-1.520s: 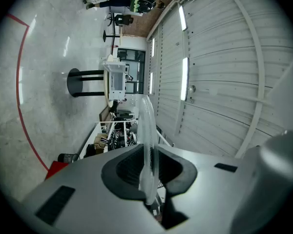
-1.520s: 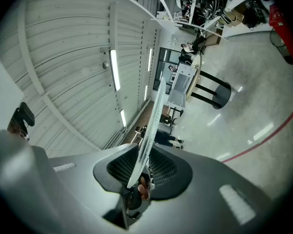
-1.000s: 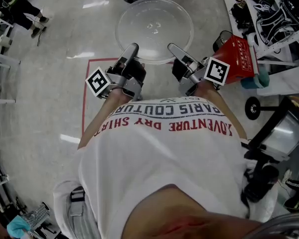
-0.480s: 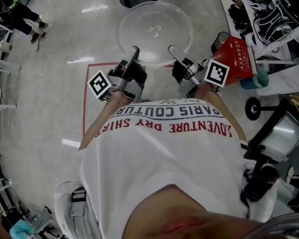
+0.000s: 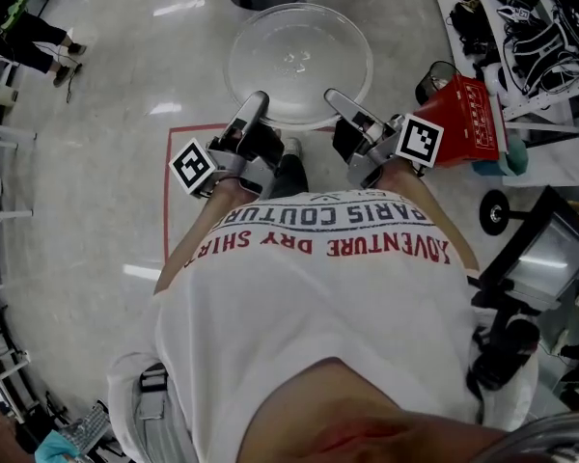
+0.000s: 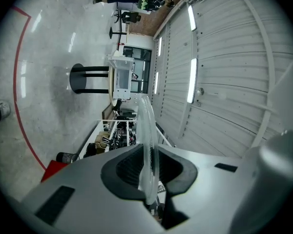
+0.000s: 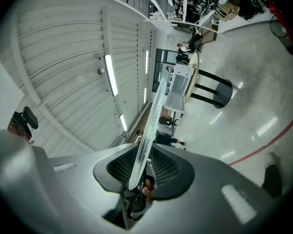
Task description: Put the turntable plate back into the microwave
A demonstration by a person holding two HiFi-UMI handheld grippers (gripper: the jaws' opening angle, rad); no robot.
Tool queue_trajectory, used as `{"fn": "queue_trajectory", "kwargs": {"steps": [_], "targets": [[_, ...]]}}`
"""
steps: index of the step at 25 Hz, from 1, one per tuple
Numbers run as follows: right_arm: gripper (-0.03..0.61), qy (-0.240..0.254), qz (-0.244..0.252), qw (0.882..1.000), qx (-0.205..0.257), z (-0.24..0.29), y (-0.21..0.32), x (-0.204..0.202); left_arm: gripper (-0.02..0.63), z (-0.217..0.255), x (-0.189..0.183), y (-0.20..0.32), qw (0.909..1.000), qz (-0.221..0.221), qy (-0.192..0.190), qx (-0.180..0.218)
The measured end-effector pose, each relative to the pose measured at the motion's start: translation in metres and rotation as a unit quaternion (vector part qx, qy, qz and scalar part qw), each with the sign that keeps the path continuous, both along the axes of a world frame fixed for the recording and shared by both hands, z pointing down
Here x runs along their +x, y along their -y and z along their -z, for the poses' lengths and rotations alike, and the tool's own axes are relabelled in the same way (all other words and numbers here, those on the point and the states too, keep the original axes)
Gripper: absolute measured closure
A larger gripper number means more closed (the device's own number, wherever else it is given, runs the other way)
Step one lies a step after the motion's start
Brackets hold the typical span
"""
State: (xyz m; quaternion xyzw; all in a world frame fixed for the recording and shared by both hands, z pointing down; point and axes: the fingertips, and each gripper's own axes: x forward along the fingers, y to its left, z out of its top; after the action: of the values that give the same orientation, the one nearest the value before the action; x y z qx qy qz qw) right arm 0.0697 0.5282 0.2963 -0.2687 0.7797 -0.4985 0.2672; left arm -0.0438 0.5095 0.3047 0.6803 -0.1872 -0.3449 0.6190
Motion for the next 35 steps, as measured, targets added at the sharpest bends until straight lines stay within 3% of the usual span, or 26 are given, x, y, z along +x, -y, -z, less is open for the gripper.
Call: {"fn": "queue_trajectory", "kwargs": {"steps": [6,10,18,25,30,35], "targets": [[0.517,0.005,-0.008,1.000,-0.023,-0.022,0.111,0.005,0.571,-0.021,0.005,0.112,0.9998,-0.006,0.006,-0.020],[0.518,0.010,-0.023,0.999,-0.033,-0.026,0.223,0.001,0.571,-0.024,0.000,0.227,0.9994,-0.017,0.012,-0.027],[0.518,0.015,-0.042,0.999,0.005,0.004,0.382,-0.008,0.571,0.007,-0.009,0.390,0.9996,-0.028,0.004,0.008],[0.518,0.007,-0.039,0.999,0.015,0.019,0.445,-0.010,0.571,0.018,-0.010,0.452,0.9994,-0.027,-0.015,0.017],[0.518,0.015,-0.032,0.999,-0.008,-0.009,0.487,0.011,0.571,-0.009,0.010,0.491,0.9998,-0.018,-0.009,-0.004],[0.518,0.023,-0.011,0.999,-0.032,-0.035,0.563,0.035,0.568,-0.034,0.032,0.561,0.9996,0.006,-0.001,-0.029]]}}
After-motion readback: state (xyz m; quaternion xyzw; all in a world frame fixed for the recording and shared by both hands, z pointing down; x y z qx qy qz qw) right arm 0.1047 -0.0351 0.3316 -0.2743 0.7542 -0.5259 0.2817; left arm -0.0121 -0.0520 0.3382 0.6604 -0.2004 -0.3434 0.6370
